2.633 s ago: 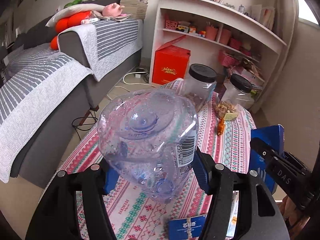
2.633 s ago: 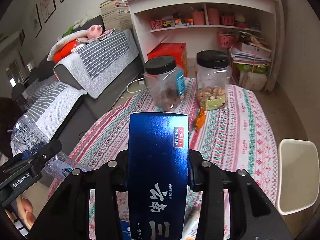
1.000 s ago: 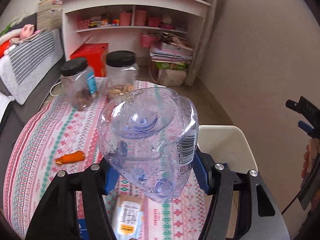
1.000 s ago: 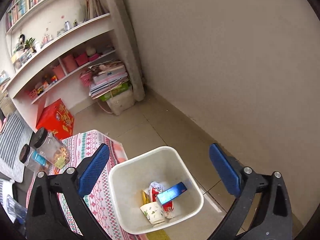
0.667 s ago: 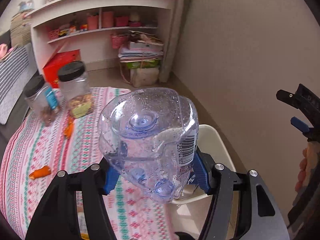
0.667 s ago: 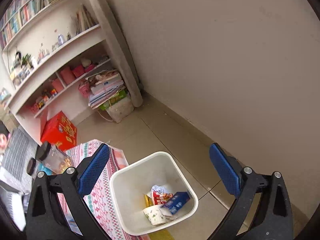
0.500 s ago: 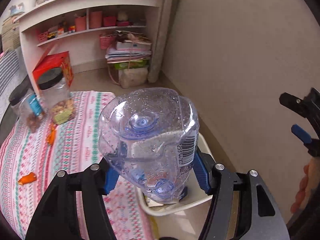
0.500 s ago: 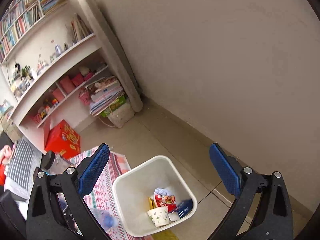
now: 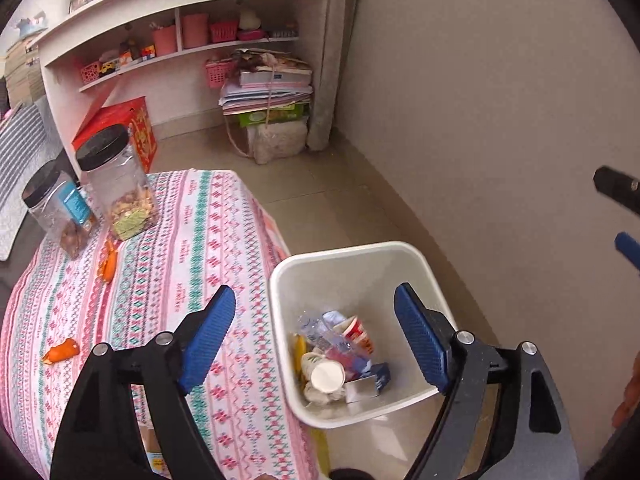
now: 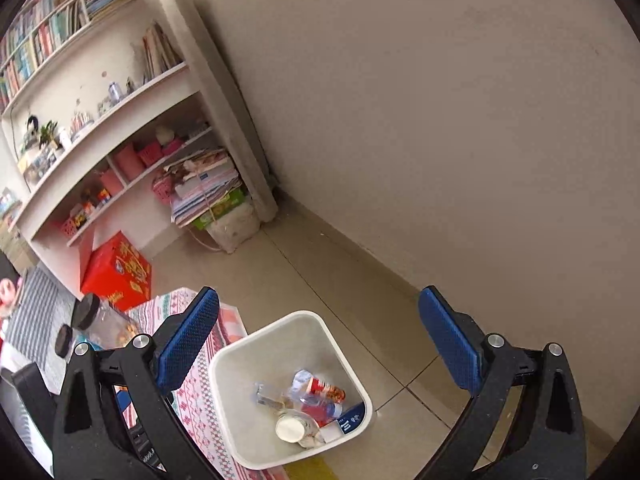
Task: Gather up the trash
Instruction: 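Grasp the milk carton with the left gripper and lift it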
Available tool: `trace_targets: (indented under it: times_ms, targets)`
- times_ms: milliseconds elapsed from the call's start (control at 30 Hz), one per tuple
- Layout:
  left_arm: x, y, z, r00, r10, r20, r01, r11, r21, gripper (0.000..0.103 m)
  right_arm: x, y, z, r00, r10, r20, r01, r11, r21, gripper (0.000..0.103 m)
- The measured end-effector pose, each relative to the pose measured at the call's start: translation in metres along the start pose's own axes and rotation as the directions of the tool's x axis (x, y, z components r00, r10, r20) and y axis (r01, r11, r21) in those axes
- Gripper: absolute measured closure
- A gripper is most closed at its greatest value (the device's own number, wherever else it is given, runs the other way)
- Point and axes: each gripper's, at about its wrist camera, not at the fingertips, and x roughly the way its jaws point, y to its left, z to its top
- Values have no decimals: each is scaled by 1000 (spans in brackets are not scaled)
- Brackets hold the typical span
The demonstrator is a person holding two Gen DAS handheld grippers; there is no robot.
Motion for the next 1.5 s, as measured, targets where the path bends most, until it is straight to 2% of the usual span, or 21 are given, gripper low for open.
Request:
trace_targets:
  times_ms: [267, 400, 700, 867, 967, 1100, 1367, 1400, 1467, 1500]
  targets:
    - [-12, 35, -26, 997, 79, 14, -79, 997, 26, 22, 9, 33, -13, 999, -11, -37, 6, 993, -118, 7]
    - [-22, 56, -36, 993, 111, 26, -111, 994, 1, 22, 14, 58, -28, 998, -7, -70, -7, 981, -195, 7]
    - [-34, 104, -58, 985, 175, -4, -175, 985, 5, 18, 18, 126, -63, 993, 4, -115, -47, 929, -367, 7]
    - [-31, 144, -75, 974, 201, -104, -202, 979, 4, 18, 20, 158, -78, 991, 17, -133, -71, 905, -419, 7]
    - [-18, 165, -89, 955, 190, -225, -191, 981, 18, 18, 21, 175, -87, 989, 27, -144, -87, 898, -432, 7]
    - [-2, 183, -112, 925, 150, -349, -159, 987, 5, 18, 24, 197, -99, 986, 35, -164, -106, 888, -448, 7]
    - [25, 186, -147, 882, 81, -465, -90, 996, 4, 18, 37, 237, -123, 978, 30, -205, -129, 863, -489, 7]
    - [27, 186, -150, 878, 74, -473, -81, 997, 5, 22, 38, 240, -125, 978, 28, -208, -130, 859, -495, 7]
    - [32, 182, -154, 872, 53, -487, -51, 999, 17, 35, 41, 246, -130, 977, 21, -214, -130, 851, -509, 7]
    - [32, 181, -155, 872, 38, -488, -34, 999, 16, 46, 43, 249, -132, 976, 19, -217, -130, 849, -512, 7]
